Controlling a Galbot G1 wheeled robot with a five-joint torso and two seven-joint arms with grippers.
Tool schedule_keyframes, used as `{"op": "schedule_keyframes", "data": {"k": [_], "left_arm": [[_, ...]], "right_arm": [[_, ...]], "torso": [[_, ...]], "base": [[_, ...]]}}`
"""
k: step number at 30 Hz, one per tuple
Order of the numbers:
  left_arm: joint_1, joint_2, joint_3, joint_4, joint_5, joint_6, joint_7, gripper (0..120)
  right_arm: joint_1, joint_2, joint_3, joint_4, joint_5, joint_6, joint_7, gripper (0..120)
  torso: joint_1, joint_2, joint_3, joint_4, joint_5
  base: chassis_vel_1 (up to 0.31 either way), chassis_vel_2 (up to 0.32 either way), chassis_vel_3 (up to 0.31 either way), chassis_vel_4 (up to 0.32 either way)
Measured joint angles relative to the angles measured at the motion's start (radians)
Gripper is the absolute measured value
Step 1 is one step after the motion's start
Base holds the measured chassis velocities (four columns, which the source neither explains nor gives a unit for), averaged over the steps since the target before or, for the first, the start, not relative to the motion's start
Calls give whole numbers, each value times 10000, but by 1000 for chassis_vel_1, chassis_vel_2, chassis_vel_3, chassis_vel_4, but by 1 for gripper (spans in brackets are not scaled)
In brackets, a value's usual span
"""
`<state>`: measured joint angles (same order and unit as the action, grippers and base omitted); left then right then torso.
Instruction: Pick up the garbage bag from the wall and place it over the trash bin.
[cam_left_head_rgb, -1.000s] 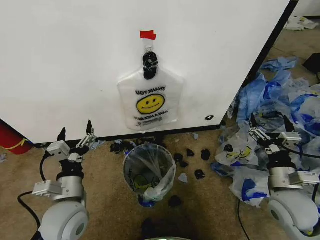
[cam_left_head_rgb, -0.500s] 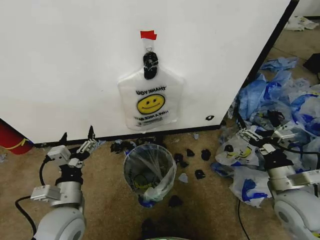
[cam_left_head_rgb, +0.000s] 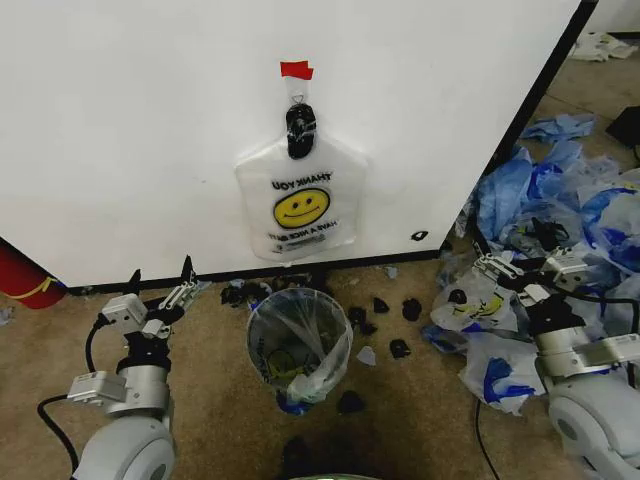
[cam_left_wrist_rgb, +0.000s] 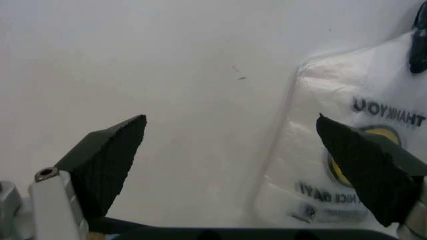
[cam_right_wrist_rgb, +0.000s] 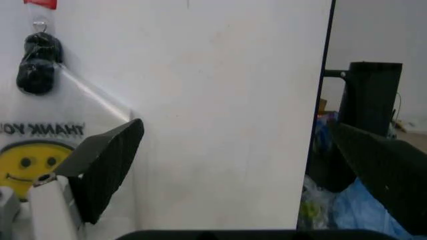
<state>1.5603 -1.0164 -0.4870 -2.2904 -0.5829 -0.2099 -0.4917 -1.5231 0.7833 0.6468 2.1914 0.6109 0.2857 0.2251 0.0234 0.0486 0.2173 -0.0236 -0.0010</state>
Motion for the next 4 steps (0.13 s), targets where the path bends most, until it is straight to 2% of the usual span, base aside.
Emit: {"op": "schedule_keyframes", "data": {"k": [4], "left_arm": [[-2,1,3,3,-3,3,-3,100]], "right_arm": [[3,3,-2,-3,-4,-4,6,100]], "torso": [[0,0,0,0,0]], "base": [[0,0,0,0]]}}
